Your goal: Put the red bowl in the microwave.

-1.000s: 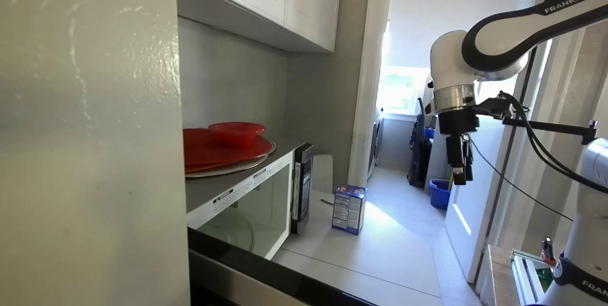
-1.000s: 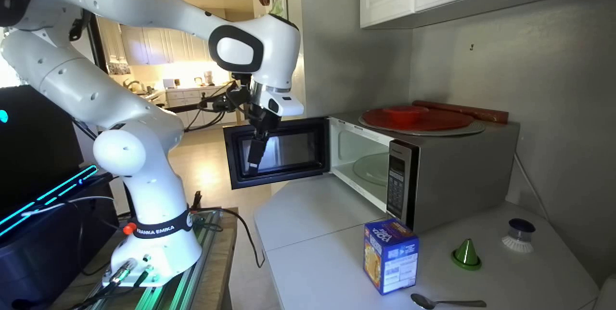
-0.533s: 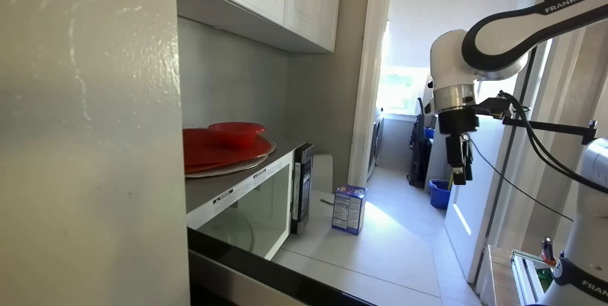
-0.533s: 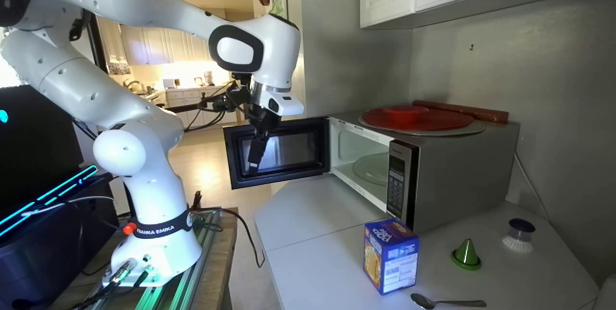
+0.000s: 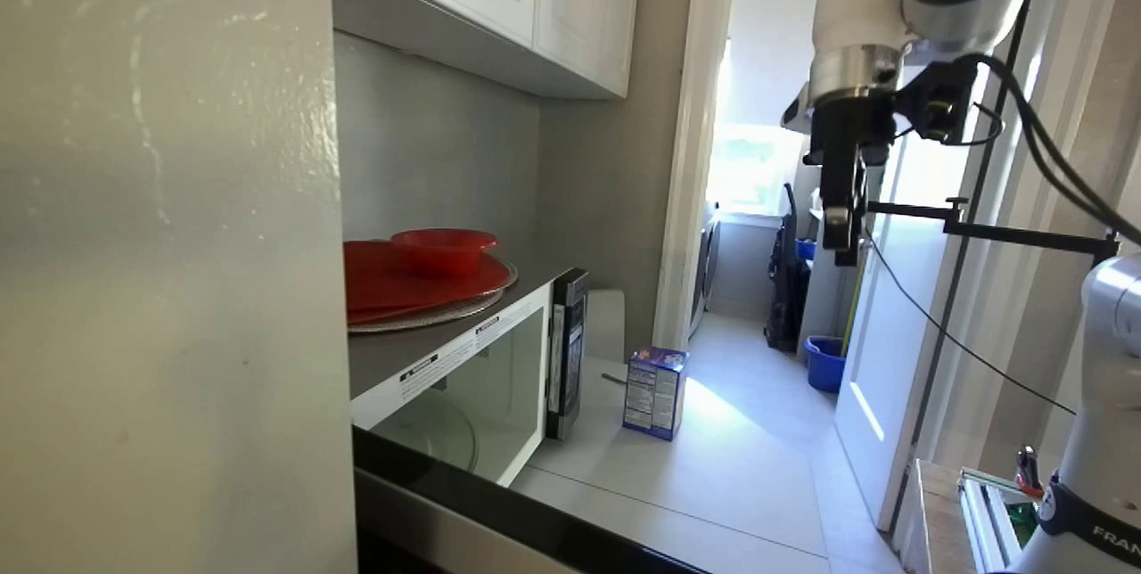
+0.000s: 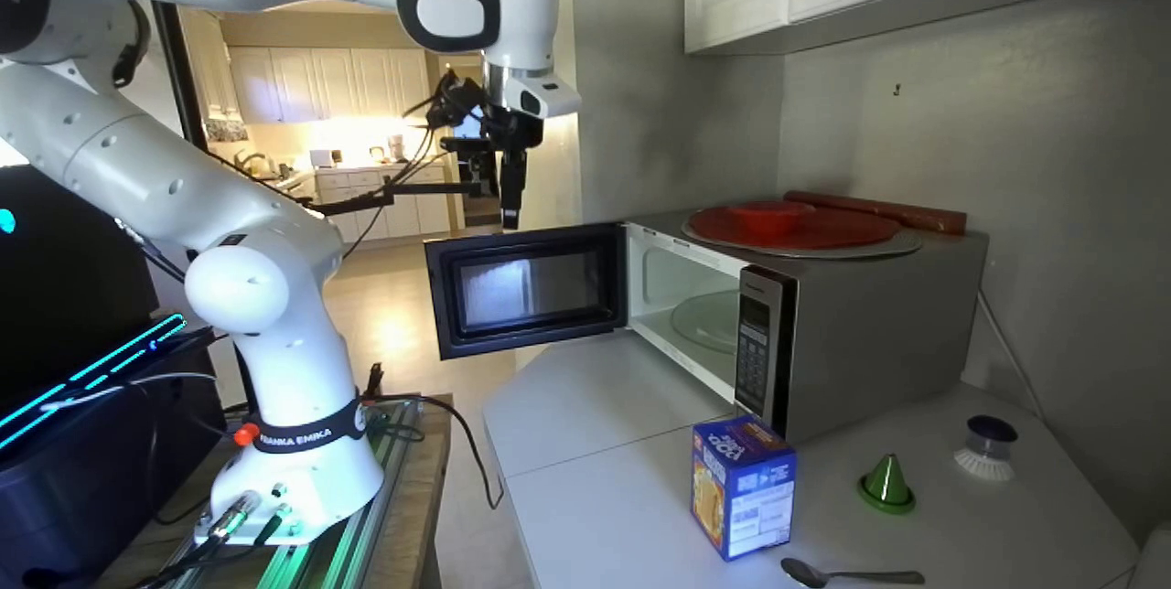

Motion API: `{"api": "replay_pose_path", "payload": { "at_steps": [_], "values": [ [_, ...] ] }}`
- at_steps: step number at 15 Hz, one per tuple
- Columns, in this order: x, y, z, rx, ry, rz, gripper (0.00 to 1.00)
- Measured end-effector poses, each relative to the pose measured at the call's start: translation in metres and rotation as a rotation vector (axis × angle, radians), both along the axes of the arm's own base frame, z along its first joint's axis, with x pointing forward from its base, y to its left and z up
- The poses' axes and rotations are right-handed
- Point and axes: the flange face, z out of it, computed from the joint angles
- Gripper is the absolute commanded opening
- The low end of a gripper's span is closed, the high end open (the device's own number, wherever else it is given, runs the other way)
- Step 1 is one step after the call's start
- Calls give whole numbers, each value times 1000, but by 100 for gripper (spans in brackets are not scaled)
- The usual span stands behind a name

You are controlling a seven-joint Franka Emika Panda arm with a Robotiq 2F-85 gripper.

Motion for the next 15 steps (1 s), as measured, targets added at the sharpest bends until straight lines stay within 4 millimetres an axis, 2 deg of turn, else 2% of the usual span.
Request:
{"api": "replay_pose_path", "payload": {
  "at_steps": [3, 5, 6, 10, 15],
  "values": [
    [8, 16, 58, 105, -76, -52, 100],
    [19, 22, 86, 170, -108, -101, 100],
    [25, 24, 94, 184, -114, -115, 100],
    [39, 26, 94, 191, -97, -123, 100],
    [40, 26, 93, 191, -95, -123, 100]
  ]
}}
